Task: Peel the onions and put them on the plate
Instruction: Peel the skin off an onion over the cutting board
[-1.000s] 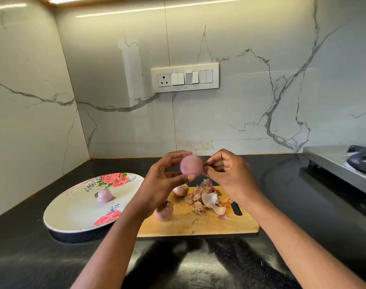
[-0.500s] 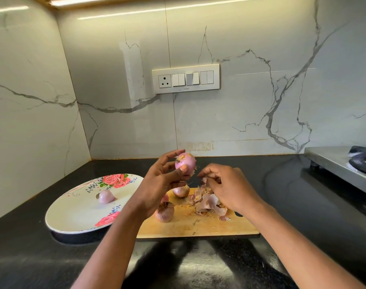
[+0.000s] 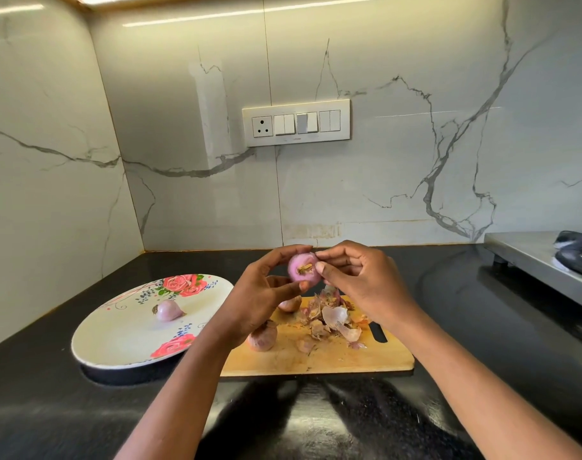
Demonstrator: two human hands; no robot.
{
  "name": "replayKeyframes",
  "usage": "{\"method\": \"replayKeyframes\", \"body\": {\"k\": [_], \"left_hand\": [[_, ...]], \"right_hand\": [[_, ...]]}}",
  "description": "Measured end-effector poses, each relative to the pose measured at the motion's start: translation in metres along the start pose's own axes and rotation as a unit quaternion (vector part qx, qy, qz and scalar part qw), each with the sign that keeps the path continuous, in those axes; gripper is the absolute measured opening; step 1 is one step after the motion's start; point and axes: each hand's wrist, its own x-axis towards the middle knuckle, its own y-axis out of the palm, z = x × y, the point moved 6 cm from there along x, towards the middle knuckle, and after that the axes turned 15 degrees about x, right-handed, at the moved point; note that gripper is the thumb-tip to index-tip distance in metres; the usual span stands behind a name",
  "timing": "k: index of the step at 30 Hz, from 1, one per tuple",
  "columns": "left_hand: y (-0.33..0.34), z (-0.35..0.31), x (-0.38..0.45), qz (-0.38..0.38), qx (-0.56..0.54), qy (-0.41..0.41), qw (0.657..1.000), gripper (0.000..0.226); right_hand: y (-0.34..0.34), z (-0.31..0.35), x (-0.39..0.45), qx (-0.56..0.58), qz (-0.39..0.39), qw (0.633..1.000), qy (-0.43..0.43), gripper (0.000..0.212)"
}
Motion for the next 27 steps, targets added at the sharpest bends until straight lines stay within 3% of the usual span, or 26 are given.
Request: {"method": "replayKeyframes", "body": {"k": [11, 27], "left_hand": [[-0.0021, 0.0007, 0.0007, -0.002, 0.008, 0.004, 1.000, 0.052], [-0.0006, 0.0020, 0.0007, 0.013, 0.020, 0.003, 1.000, 0.051]], "right_hand": [[0.0006, 0.0015, 0.0002, 0.003, 0.013, 1.000, -0.014, 0.018], [-0.0014, 0.0018, -0.0016, -0.007, -0.011, 1.000, -0.027, 0.006]]}}
